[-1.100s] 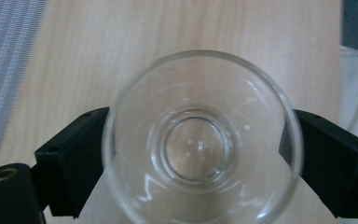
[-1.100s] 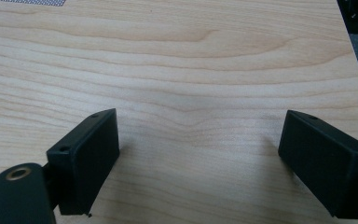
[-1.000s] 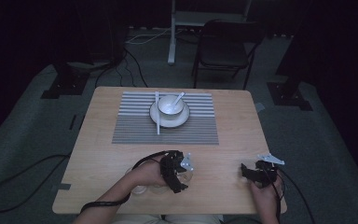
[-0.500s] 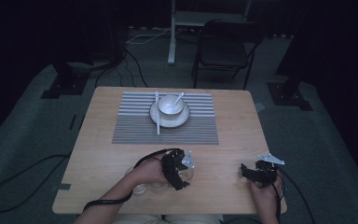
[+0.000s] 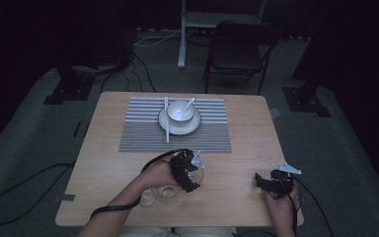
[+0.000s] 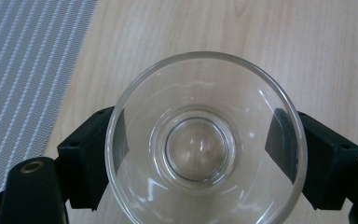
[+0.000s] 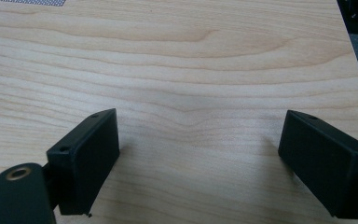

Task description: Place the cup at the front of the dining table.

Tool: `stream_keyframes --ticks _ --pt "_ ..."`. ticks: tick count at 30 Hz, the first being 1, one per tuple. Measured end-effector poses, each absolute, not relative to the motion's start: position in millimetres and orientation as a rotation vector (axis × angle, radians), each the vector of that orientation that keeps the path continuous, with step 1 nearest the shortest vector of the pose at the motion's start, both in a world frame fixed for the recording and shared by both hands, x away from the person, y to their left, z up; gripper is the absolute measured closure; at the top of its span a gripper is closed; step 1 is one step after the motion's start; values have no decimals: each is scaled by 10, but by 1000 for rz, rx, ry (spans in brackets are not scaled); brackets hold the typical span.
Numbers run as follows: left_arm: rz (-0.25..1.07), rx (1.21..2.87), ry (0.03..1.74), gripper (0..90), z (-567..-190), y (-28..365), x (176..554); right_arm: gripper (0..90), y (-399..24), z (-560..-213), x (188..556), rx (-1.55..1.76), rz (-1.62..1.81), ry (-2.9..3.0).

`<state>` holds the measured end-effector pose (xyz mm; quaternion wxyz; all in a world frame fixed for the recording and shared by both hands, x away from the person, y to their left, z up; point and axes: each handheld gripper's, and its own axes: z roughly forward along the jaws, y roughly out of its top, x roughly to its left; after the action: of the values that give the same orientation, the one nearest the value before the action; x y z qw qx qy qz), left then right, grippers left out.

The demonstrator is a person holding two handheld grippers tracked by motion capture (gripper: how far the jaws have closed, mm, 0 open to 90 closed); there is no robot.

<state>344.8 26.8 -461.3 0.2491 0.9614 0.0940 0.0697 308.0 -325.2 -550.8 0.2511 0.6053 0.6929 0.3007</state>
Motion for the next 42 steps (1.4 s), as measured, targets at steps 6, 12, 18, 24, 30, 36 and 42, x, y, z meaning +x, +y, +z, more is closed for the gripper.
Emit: stream_keyframes --ticks 6,12,18,24,30,36,42 --pt "247 2616 341 181 -4578 375 3609 117 -3252 -5508 3080 1647 818 1886" --pt "258 2618 394 181 -4570 495 3685 117 -3251 -5508 3080 1648 818 1885" --pt "274 2606 440 181 -4568 624 3718 117 -3252 -5508 3080 1647 818 1885" --pt "292 2596 498 181 -4538 787 3760 117 -3252 -5508 3080 1647 818 1885" --pt "314 2572 582 181 -4527 1023 3803 117 -3252 -5508 3080 1647 818 1885" --pt "318 2566 629 182 -4516 1160 3843 117 -3252 -5508 3080 1647 818 1885" --pt "366 2534 723 182 -4517 1351 3901 117 -3252 -5508 3080 1647 818 1885"
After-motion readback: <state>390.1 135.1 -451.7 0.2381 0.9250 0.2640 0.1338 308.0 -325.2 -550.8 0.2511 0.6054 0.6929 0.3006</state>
